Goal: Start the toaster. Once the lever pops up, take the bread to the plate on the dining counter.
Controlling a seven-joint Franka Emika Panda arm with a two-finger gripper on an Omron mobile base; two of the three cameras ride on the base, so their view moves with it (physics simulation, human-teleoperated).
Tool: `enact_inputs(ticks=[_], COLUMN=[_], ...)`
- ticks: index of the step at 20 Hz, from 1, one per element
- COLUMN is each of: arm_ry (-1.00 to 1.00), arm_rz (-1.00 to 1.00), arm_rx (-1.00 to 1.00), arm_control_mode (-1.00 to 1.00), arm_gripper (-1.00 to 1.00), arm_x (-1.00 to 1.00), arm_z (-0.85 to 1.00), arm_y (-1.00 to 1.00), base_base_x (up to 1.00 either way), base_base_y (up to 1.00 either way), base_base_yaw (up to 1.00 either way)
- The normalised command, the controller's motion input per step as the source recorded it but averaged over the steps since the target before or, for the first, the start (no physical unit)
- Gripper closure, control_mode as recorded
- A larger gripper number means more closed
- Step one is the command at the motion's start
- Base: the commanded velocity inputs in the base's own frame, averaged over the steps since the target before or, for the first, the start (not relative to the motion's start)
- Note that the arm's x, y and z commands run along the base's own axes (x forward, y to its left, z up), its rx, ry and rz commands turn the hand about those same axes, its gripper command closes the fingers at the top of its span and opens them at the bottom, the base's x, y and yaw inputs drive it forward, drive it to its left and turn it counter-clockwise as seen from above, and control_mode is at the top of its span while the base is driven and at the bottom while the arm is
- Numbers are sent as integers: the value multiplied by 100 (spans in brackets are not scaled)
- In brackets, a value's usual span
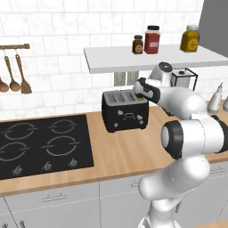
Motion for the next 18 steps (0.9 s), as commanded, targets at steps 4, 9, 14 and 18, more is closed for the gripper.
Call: enact_inputs(ticks=[4,9,14,18], arm_ry=[0,0,0,0], arm_rz=[0,0,0,0], arm_rx=[0,0,0,0], arm_control_mode=[-100,-100,-100,-100], arm_gripper=[-100,-100,-100,-100], arm_x=[0,0,0,0], arm_z=[0,0,0,0], arm_y=[0,0,0,0], base_base_x=[0,0,0,0], base_base_y=[0,0,0,0], base_base_yaw=[0,0,0,0])
